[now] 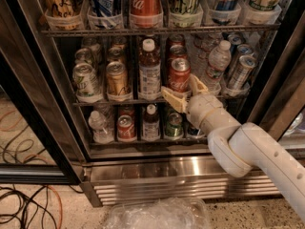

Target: Pick coke can from middle shelf of fridge

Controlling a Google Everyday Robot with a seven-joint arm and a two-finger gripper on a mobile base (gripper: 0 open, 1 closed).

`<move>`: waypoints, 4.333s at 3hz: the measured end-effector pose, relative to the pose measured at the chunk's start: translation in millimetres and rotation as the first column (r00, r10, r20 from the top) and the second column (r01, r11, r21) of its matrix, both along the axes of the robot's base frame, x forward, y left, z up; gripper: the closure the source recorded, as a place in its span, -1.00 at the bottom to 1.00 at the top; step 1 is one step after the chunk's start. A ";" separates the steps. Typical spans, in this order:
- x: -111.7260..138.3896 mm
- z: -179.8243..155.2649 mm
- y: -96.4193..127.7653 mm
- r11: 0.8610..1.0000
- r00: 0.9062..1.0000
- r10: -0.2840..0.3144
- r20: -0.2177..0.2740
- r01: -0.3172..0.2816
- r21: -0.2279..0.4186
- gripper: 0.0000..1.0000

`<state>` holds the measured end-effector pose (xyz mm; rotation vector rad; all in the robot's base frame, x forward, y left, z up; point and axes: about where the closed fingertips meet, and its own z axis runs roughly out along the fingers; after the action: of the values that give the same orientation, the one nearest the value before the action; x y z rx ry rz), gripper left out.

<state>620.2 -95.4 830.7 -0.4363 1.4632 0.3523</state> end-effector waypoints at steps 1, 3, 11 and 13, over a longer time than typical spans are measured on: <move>9.9 -0.6 0.4 1.000 1.000 -0.007 0.000 0.007 -0.003 -0.28; 33.5 -2.8 -10.1 0.999 0.999 -0.051 -0.001 0.051 0.002 -0.26; 42.9 28.8 -13.5 0.999 0.996 -0.050 0.071 0.048 0.025 1.00; 25.0 57.5 -12.7 0.999 0.985 -0.036 0.167 0.030 0.041 1.00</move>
Offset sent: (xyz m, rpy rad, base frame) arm 0.0342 -0.0091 -0.0069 -0.0017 0.0079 -0.0486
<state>645.2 -108.2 888.1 -0.4005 1.2966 0.3095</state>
